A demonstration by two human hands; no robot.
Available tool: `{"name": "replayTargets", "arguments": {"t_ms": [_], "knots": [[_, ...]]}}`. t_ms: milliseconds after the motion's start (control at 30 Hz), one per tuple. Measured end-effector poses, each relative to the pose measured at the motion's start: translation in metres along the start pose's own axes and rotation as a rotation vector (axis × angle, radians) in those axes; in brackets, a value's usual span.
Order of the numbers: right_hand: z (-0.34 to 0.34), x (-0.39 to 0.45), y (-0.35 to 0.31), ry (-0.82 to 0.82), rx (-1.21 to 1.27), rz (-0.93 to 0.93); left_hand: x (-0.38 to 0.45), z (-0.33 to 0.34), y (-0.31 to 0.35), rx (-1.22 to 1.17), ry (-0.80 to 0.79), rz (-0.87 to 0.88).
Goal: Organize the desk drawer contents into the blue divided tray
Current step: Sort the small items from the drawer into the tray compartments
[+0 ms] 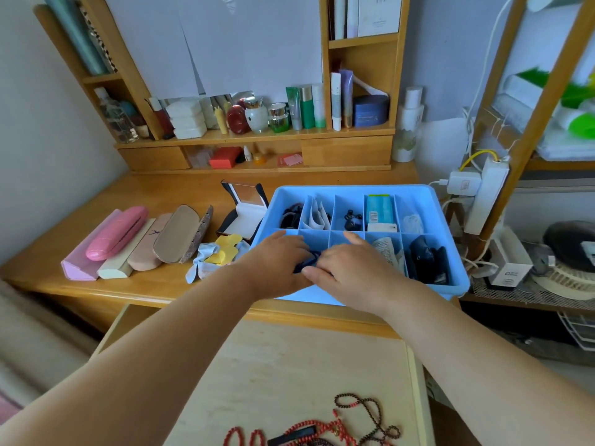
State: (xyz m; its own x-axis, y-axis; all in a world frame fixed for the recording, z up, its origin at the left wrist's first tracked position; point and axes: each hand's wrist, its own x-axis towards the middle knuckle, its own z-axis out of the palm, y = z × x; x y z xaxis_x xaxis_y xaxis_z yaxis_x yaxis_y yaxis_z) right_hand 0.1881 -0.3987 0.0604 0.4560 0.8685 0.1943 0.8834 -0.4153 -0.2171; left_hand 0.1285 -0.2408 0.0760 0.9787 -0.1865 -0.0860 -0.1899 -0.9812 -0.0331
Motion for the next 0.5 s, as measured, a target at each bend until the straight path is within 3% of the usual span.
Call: {"name": "replayTargets", "arguments": {"t_ms": [100, 200, 300, 500], "knots": [[0.002, 0.000, 0.002, -0.045, -0.032, -0.023, -0.015, 0.004, 0.001, -0.181, 0.200, -0.015], [-0.001, 0.009, 0.002, -0.136, -0.105, -0.057, -0.032, 0.013, 0.001, -0.173, 0.257, -0.007], [-0.003, 0.020, 0.001, -0.201, -0.179, -0.099, -0.034, 0.016, 0.001, -0.151, 0.214, -0.062], [-0.001, 0.024, -0.007, -0.361, -0.175, -0.009, -0.012, 0.012, 0.006, 0.062, -0.087, -0.159]]}}
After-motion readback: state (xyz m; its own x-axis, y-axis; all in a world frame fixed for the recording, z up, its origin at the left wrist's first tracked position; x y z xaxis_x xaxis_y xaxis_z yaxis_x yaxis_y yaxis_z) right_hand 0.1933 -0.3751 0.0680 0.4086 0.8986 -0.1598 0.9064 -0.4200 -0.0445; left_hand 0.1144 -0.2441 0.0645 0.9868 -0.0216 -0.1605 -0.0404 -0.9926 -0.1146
